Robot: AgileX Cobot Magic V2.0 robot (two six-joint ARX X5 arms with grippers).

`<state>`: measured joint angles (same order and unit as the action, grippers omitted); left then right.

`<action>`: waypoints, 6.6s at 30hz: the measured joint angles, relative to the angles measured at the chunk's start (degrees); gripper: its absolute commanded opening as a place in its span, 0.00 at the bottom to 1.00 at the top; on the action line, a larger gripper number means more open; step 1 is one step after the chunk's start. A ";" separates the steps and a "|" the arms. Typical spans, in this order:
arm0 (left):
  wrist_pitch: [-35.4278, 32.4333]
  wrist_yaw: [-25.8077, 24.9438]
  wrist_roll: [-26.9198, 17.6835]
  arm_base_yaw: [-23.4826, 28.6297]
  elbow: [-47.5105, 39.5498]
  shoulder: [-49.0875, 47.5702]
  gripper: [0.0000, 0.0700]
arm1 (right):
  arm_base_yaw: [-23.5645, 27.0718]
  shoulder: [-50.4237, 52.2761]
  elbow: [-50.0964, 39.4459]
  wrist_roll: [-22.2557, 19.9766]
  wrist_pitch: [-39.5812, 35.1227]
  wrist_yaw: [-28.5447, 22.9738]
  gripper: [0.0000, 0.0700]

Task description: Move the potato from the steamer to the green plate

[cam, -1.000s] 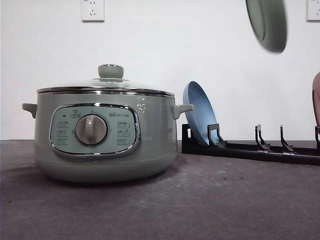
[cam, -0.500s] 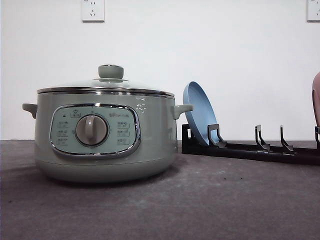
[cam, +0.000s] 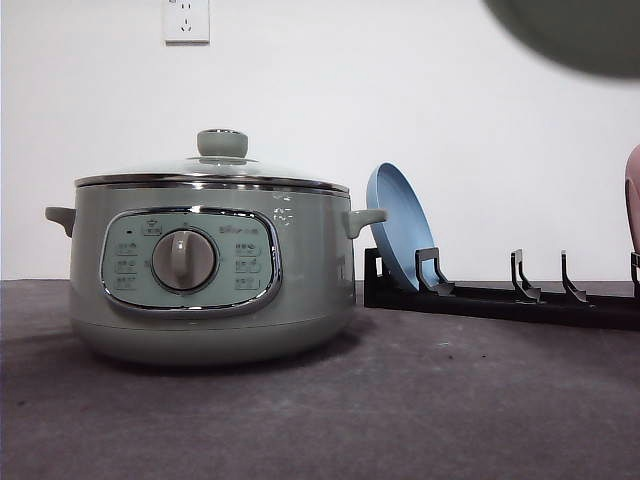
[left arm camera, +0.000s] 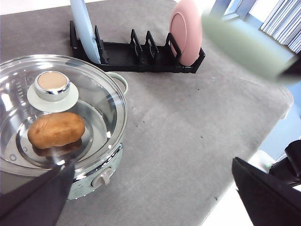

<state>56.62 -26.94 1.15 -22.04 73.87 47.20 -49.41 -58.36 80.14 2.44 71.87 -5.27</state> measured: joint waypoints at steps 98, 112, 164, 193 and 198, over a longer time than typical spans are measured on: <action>-0.26 0.00 -1.68 -1.46 0.00 6.86 1.00 | 1.79 28.93 -28.05 19.87 -22.25 3.62 0.80; -2.32 2.75 0.13 -1.46 0.00 8.72 1.00 | 1.79 29.08 -28.05 18.55 -21.93 6.83 0.90; 15.93 20.87 -1.68 -4.13 44.85 64.79 0.82 | 1.79 29.12 -22.54 14.31 -21.88 -6.68 0.90; 17.86 21.42 -2.73 -4.11 45.41 64.94 0.00 | 1.79 29.12 -22.54 14.36 -21.87 -6.72 0.90; 19.45 21.42 -2.70 -4.04 46.74 65.07 0.00 | 1.79 29.12 -22.54 14.51 -21.85 -6.74 0.90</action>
<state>76.07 -5.52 -1.55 -26.08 120.60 112.27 -47.62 -29.23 57.60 16.95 50.02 -12.01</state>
